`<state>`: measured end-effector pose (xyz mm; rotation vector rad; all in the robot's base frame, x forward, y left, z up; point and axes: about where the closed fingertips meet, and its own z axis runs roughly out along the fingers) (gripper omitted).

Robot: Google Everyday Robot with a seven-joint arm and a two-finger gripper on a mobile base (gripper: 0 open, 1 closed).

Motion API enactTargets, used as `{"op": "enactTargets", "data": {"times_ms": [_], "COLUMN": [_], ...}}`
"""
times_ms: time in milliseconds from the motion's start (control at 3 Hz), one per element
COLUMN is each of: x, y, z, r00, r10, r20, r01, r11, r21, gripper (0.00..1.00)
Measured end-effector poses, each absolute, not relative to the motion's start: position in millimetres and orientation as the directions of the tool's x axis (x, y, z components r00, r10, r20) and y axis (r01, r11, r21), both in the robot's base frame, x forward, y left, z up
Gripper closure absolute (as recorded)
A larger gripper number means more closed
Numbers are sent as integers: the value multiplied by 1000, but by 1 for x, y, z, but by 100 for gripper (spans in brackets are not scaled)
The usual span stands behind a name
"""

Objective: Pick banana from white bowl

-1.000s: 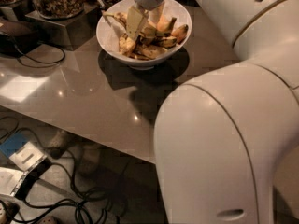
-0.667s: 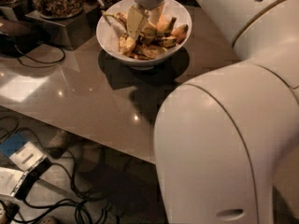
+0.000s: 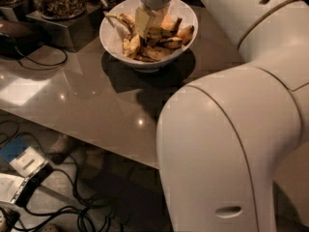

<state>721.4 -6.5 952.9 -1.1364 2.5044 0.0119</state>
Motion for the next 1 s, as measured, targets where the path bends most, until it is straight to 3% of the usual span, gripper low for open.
{"op": "enactTargets", "data": {"times_ms": [333, 1000], "x": [726, 720], "y": [-9, -12], "z": [954, 962], "r00": [-587, -559], "r10": [-722, -719], "r20": [-367, -412], "r01": [-723, -739], "r11": [671, 658], "r21": [-165, -145], "gripper": [100, 100]}}
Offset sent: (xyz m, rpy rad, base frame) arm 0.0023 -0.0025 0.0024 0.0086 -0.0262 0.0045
